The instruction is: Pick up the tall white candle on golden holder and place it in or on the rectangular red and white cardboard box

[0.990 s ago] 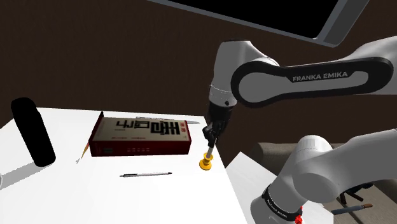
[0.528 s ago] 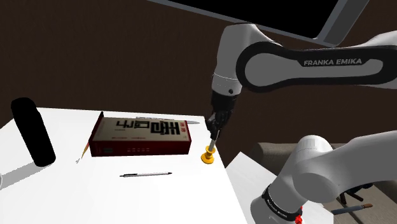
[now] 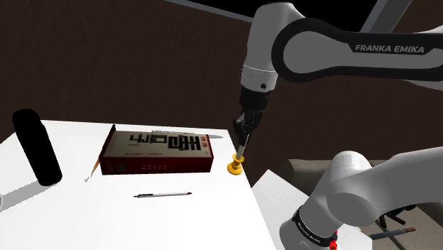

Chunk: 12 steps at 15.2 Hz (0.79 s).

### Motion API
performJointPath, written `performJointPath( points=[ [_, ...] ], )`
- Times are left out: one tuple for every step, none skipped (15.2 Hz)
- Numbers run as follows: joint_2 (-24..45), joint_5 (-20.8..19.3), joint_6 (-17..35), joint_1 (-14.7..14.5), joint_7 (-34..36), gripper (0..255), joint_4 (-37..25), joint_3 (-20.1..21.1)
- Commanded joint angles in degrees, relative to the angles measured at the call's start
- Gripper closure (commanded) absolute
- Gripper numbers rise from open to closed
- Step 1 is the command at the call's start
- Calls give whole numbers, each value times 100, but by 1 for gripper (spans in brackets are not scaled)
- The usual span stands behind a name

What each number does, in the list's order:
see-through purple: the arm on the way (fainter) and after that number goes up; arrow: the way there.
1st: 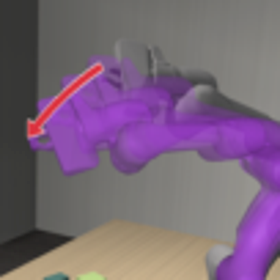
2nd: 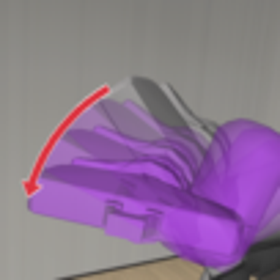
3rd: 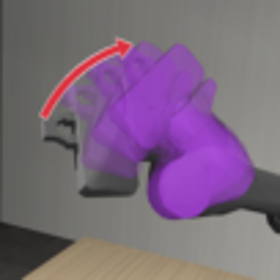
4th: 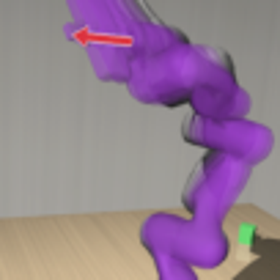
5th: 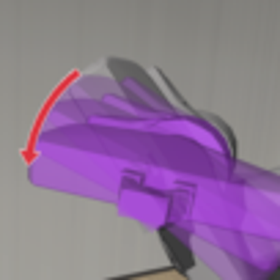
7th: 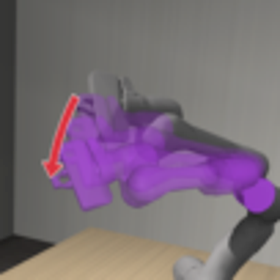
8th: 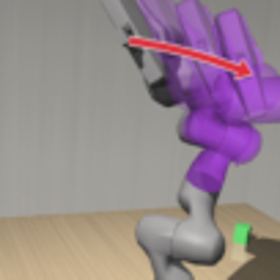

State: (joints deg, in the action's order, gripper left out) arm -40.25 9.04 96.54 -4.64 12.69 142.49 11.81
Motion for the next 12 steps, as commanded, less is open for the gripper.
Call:
performJointPath(
  points=[
    [-5,-16,-162,6,6,255,-155,-20],
    [-3,-24,-238,10,9,255,-233,-28],
    [0,-31,-313,13,13,255,-311,-37],
    [5,-39,-388,16,16,255,-391,-45],
    [11,-46,-463,19,20,255,-471,-53],
    [18,-54,-537,22,23,255,-552,-61],
    [26,-61,-611,26,27,255,-634,-69],
    [33,-66,-666,28,30,255,-697,-75],
    [276,-81,-618,54,52,255,-894,-44],
    [517,-99,-578,79,77,255,-1097,-13],
    [756,-120,-546,103,105,255,-1306,18],
    [994,-143,-522,127,134,255,-1521,49]
  ],
)
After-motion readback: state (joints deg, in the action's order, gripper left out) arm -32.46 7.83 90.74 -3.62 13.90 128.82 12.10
